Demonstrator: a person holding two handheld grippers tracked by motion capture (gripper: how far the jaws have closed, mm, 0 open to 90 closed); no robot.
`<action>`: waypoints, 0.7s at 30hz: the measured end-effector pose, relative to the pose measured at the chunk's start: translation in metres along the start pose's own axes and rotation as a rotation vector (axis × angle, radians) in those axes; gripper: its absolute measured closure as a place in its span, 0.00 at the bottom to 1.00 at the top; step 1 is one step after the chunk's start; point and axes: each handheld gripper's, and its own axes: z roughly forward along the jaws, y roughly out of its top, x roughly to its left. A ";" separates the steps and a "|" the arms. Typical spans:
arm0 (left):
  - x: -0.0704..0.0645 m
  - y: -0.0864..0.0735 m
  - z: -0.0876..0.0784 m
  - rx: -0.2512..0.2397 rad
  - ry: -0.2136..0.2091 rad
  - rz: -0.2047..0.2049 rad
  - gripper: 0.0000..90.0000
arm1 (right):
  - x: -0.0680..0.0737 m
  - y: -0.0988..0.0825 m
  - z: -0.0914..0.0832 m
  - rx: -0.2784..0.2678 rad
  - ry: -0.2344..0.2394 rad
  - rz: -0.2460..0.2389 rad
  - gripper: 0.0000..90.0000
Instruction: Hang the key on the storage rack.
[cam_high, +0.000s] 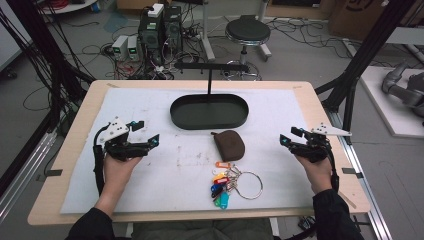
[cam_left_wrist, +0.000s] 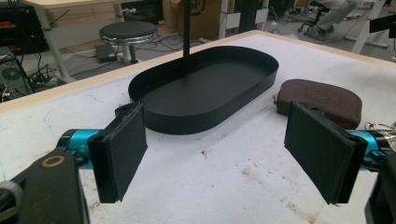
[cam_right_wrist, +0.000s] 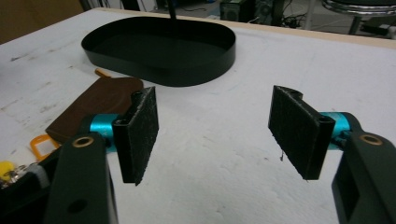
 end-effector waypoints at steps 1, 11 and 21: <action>0.000 0.000 0.000 0.000 0.000 0.000 0.23 | 0.002 0.000 0.002 0.003 0.007 0.000 0.39; 0.000 -0.001 0.000 0.009 -0.013 -0.001 0.24 | 0.021 0.000 0.019 0.051 0.082 -0.033 0.46; -0.001 -0.002 0.001 0.018 -0.022 0.002 0.24 | 0.032 -0.005 0.030 0.139 0.239 -0.100 0.54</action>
